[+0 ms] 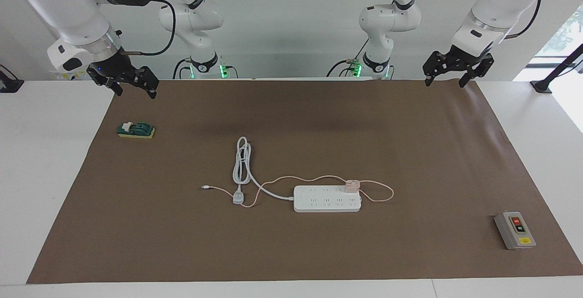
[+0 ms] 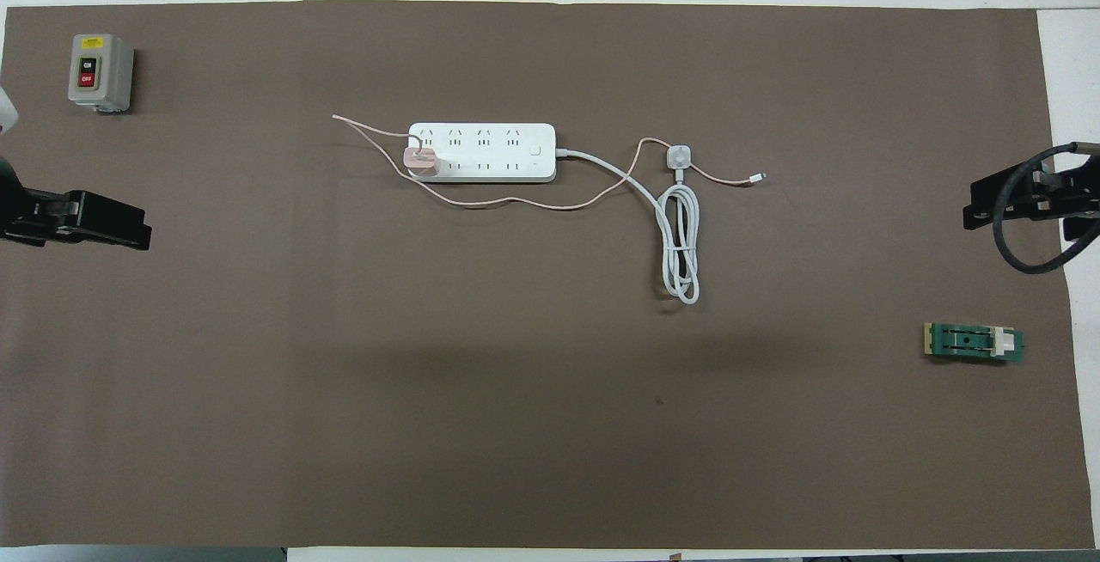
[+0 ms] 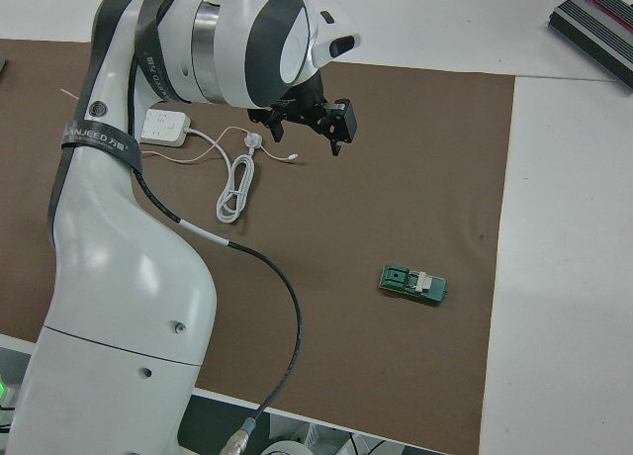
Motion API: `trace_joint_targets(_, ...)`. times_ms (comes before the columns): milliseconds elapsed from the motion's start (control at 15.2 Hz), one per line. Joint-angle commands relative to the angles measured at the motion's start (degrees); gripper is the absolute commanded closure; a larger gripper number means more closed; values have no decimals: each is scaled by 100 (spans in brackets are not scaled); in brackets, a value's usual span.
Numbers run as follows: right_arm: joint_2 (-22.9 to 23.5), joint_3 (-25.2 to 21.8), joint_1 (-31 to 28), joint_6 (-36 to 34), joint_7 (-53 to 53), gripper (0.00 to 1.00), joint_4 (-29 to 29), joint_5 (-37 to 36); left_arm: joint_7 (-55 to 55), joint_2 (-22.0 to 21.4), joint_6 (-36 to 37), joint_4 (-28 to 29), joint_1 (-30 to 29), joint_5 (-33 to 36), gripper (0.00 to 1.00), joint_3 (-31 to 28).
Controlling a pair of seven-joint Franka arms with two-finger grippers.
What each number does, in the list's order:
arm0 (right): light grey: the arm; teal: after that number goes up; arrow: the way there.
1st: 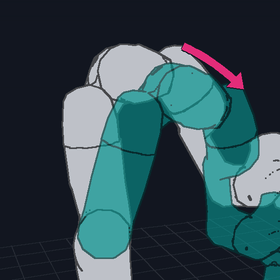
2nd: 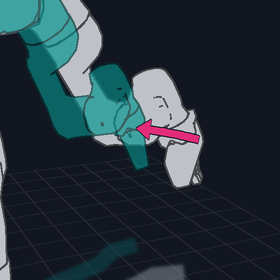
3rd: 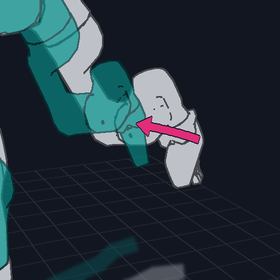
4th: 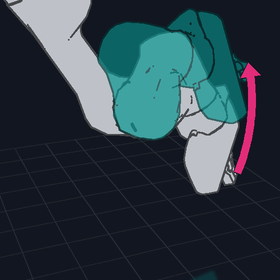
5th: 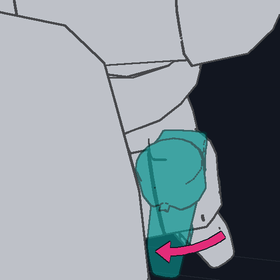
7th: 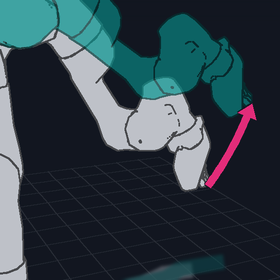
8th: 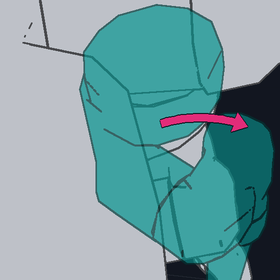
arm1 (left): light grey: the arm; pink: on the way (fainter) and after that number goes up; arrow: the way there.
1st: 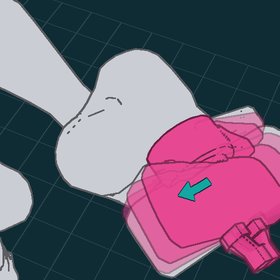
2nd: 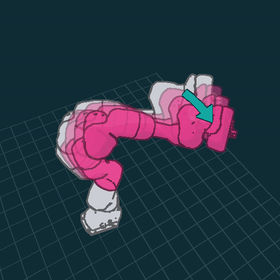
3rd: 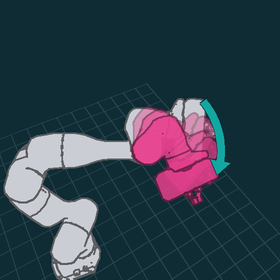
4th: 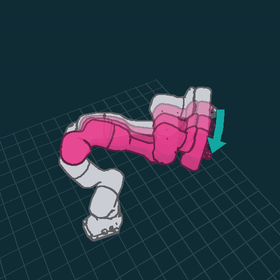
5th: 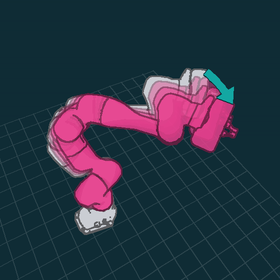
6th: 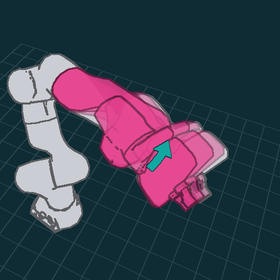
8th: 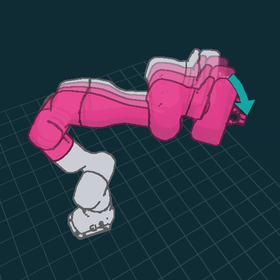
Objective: Unplug charger and place it aside
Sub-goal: 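Reach the left gripper toward the pink charger on the power strip, then grasp the pink charger plugged into the power strip with the left gripper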
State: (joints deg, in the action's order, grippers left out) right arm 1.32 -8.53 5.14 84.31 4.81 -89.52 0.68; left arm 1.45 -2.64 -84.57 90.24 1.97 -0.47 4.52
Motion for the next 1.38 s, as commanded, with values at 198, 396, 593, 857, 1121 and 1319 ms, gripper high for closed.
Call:
trace_joint_targets(198,-79,9,-31,-46,-138,0,-75,-15,1979,282,-15,-332,93,-93,0,-4)
trace_joint_targets(396,-79,9,-31,-46,-138,0,-75,-6,3164,299,-330,-314,136,-392,0,-4)
trace_joint_targets(593,-79,9,-31,-46,-138,0,-75,-15,4379,510,-516,-323,479,-244,0,-4)
trace_joint_targets(857,-79,9,-31,-46,-130,0,-75,-6,5914,1027,-1006,-332,1137,108,0,-13)
trace_joint_targets(1121,-79,9,-31,-46,-138,0,-75,-15,7718,1625,-1413,-481,1376,320,0,-4)
trace_joint_targets(1319,-79,9,-31,-46,-138,0,-75,-6,9211,2293,-1667,-946,1534,320,0,-22)
